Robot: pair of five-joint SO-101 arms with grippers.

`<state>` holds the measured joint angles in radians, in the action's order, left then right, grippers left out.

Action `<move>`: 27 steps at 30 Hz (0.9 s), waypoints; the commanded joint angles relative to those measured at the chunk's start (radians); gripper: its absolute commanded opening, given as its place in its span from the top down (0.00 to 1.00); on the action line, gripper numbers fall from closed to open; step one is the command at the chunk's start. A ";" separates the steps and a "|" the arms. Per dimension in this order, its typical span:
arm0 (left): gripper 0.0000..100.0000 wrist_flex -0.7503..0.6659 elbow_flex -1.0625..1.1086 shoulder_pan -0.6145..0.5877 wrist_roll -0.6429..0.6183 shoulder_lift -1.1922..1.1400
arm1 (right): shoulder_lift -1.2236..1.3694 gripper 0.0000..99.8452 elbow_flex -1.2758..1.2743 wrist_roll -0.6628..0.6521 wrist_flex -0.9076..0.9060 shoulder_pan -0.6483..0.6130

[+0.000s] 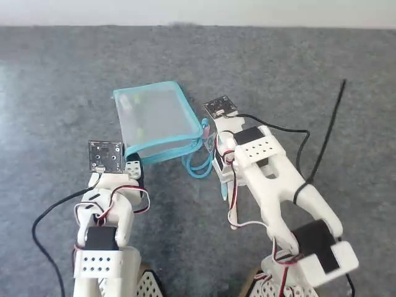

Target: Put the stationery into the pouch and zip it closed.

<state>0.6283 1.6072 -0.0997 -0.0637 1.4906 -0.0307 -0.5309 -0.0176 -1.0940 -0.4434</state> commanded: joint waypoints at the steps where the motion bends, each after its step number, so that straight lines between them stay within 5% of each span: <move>1: 0.99 -0.005 -0.024 0.002 0.011 0.008 | 0.045 0.75 0.005 0.038 0.054 0.061; 15: 0.99 -0.005 -0.024 0.009 0.011 0.006 | 0.124 0.75 0.008 0.023 0.179 0.127; 19: 0.99 -0.005 -0.024 0.009 0.011 0.006 | 0.124 0.75 0.006 -0.100 0.219 0.124; 27: 0.99 -0.005 -0.024 0.009 0.011 0.006 | 0.113 0.94 -0.006 -0.087 0.099 0.128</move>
<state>0.6283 1.6072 -0.0997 -0.0621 1.4906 0.1028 -0.5432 -0.0959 -0.9329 -0.3237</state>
